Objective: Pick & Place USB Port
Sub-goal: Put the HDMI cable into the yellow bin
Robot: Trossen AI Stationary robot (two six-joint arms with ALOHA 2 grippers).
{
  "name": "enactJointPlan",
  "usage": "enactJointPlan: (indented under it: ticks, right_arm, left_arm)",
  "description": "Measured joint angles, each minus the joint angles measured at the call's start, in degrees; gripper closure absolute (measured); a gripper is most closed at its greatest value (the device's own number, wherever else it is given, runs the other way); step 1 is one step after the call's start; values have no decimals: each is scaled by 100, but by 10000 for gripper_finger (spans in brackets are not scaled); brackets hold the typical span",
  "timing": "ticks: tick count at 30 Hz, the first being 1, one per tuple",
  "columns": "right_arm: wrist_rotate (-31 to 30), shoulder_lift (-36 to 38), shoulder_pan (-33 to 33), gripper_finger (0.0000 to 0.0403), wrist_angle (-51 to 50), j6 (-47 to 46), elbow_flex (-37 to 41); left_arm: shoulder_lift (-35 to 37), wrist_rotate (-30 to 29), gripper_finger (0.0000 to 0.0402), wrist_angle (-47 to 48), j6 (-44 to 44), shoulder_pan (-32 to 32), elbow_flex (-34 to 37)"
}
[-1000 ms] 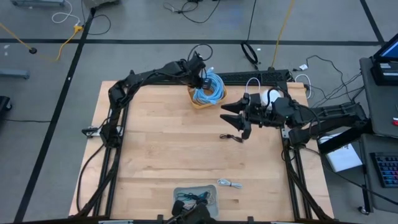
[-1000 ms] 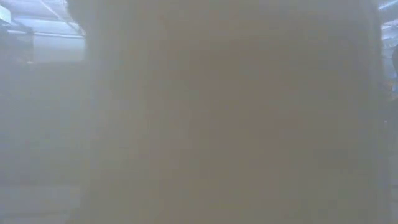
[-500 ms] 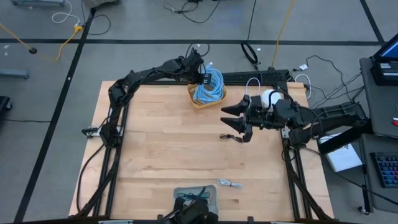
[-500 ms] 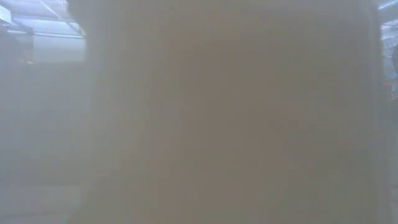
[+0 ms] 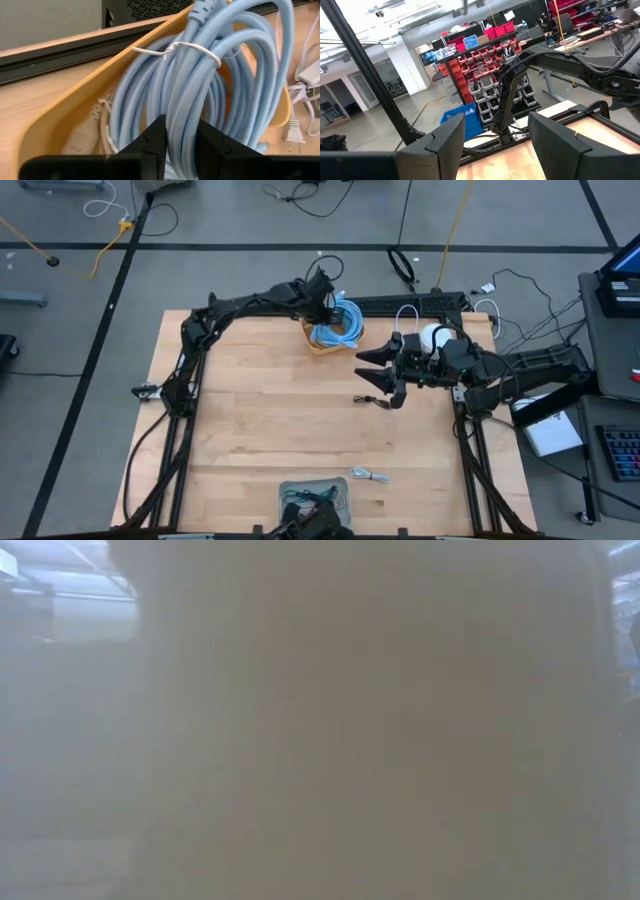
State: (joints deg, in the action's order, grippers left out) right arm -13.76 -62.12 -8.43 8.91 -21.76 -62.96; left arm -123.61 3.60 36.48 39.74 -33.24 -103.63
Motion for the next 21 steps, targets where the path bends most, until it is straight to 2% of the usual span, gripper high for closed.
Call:
enactJointPlan:
  ticks: [5, 9, 21]
  right_arm:
    - [-2, 59, 0, 193, -15, 43, 0]
    - [-122, 103, -9, 193, -28, 136, 2]
    - [-157, 180, -24, 193, -50, 190, 0]
  left_arm:
    - [0, 70, 344, 95, -51, -21, 0]
    - [0, 138, 342, 124, -168, -23, -22]
    - [-9, -7, 245, 494, -253, -100, -271]
